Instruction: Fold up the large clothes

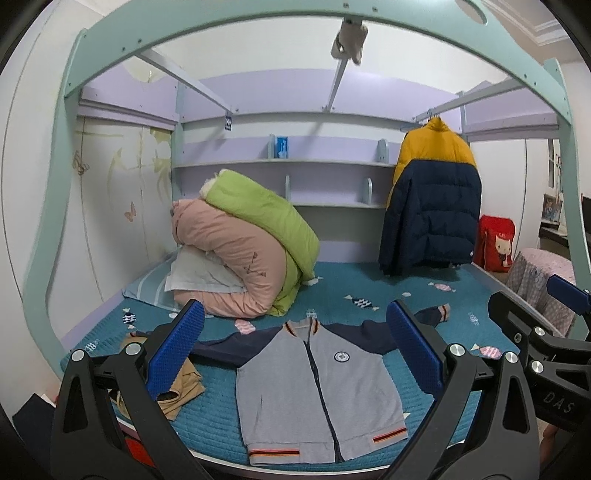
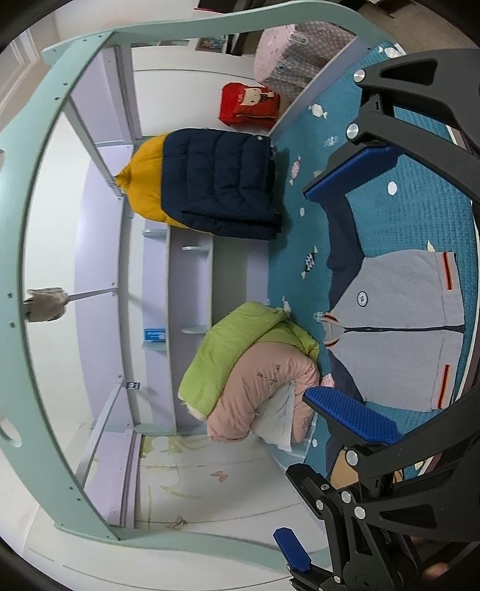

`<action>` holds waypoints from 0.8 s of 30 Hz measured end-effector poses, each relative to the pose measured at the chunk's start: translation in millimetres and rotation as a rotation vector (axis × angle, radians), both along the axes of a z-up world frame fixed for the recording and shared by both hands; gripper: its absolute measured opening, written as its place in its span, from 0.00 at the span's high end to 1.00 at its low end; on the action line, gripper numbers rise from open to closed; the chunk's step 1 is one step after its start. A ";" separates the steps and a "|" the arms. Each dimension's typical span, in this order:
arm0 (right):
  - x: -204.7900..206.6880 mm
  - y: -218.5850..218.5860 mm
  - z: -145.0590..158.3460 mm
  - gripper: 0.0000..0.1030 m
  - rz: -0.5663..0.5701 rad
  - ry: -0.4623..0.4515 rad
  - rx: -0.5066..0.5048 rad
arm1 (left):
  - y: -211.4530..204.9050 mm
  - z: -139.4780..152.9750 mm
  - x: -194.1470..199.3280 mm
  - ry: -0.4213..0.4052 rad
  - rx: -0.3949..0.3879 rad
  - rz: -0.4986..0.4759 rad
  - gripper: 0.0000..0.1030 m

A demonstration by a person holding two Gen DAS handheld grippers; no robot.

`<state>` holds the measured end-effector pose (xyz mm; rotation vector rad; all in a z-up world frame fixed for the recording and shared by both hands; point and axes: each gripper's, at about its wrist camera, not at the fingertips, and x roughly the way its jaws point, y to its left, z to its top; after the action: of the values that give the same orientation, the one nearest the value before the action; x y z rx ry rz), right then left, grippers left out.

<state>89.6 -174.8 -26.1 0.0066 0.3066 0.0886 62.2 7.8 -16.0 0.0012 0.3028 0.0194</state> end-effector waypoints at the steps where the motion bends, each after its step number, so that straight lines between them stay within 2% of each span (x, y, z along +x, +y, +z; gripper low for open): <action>1: 5.6 -0.6 -4.0 0.07 -0.001 0.009 0.002 | -0.5 -3.6 9.0 0.015 0.003 0.002 0.05; 7: 63.9 2.3 -43.4 0.07 0.016 0.119 0.025 | -0.1 -45.9 70.3 0.125 0.016 -0.005 0.05; 11: 117.0 16.3 -92.8 0.07 0.040 0.247 0.031 | 8.8 -95.6 129.8 0.266 0.034 0.015 0.04; 14: 148.6 31.1 -126.7 0.07 0.056 0.307 0.047 | 30.8 -138.3 174.8 0.379 -0.020 -0.029 0.04; 17: 187.4 54.6 -159.7 0.07 0.079 0.366 0.057 | 73.2 -183.9 219.7 0.525 -0.123 -0.058 0.05; 20: 226.9 86.3 -190.6 0.07 0.110 0.409 0.055 | 122.1 -214.7 249.6 0.575 -0.155 0.022 0.05; 24: 279.8 136.1 -232.4 0.07 0.157 0.465 0.022 | 214.6 -241.9 291.9 0.631 -0.210 0.147 0.05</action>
<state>369.4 -38.7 -258.5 0.0253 0.7710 0.2477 354.1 222.3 -257.8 -0.2274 0.9343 0.1342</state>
